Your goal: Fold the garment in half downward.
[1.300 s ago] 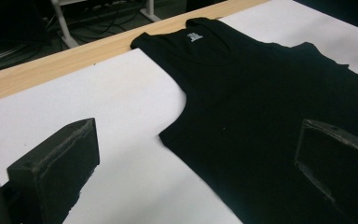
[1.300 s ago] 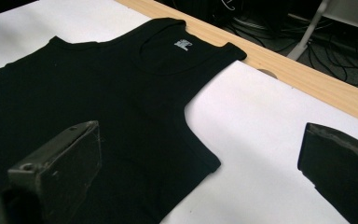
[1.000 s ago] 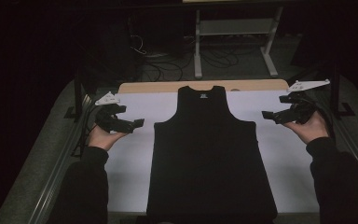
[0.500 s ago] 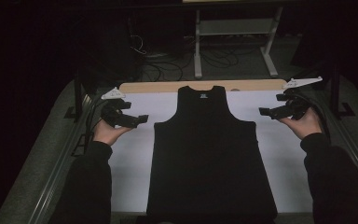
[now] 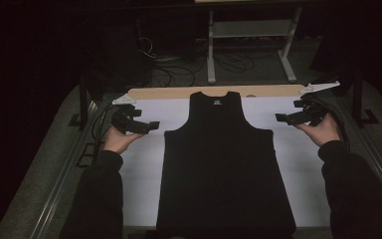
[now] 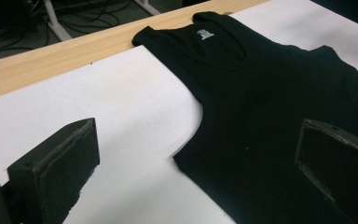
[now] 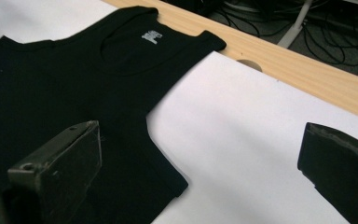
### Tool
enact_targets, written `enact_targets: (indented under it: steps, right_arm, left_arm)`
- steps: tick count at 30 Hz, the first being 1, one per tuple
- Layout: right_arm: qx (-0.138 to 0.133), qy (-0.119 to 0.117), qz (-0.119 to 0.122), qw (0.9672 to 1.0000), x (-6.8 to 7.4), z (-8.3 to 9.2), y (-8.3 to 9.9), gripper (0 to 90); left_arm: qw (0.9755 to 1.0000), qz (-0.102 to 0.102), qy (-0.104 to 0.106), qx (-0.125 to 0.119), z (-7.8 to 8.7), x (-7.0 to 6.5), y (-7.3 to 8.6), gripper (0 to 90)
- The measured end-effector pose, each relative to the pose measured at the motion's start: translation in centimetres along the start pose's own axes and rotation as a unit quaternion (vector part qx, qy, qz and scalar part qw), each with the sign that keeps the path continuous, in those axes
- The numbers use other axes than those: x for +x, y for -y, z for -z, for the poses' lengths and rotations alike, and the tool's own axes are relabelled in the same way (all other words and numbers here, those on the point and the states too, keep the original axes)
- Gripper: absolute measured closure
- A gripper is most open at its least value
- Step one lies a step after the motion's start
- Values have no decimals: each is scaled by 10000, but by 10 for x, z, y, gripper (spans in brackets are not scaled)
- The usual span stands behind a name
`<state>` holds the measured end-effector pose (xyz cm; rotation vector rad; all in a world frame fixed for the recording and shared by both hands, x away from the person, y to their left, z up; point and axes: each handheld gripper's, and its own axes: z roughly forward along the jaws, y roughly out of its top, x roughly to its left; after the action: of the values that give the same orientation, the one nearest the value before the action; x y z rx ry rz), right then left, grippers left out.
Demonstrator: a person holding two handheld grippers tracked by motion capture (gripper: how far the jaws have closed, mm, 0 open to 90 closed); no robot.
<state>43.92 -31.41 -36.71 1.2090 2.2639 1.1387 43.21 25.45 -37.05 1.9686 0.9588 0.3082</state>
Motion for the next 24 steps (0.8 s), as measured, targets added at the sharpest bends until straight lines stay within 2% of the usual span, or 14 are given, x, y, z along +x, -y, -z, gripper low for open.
enact_targets:
  steps: [11, 17, 24]
  right_arm:
    - [180, -29, -111, 9998, -8, -13, 6, 0]
    - [254, -38, -230, 9994, -14, -18, 10, 0]
    - [448, -86, -255, 9986, -15, -30, 15, 0]
  left_arm:
    - [9998, 63, 75, 152, -19, 5, 6, 0]
    - [9996, 169, 128, 191, -29, 10, 10, 0]
    - [9990, 268, 157, 317, -38, 17, 16, 0]
